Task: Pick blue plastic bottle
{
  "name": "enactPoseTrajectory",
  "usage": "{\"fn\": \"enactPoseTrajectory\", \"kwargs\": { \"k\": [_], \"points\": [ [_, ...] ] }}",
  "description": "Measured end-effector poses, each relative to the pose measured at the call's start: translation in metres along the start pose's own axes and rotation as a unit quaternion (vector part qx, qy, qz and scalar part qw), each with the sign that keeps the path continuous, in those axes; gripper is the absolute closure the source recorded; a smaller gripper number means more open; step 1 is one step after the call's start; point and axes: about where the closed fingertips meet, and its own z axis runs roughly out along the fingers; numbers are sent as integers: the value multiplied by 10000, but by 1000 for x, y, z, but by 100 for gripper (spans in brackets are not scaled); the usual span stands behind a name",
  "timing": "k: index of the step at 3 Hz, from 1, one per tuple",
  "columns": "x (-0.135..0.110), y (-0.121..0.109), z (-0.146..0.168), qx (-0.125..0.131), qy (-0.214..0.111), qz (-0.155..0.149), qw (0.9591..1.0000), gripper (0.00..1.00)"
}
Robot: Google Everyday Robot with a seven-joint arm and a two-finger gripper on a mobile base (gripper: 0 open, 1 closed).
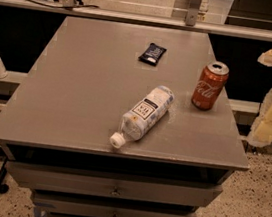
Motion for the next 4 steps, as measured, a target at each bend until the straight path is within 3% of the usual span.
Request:
{"fn": "enactPoseTrajectory", "kwargs": {
  "k": [1, 2, 3, 4],
  "points": [
    [0, 0, 0, 1, 0, 0, 10000, 0],
    [-13, -3, 6, 31, -174, -271, 9995, 0],
    [-49, -4, 25, 95, -397, -960, 9945, 0],
    [-87, -4, 57, 93, -639, -1768, 9821, 0]
  ]
}}
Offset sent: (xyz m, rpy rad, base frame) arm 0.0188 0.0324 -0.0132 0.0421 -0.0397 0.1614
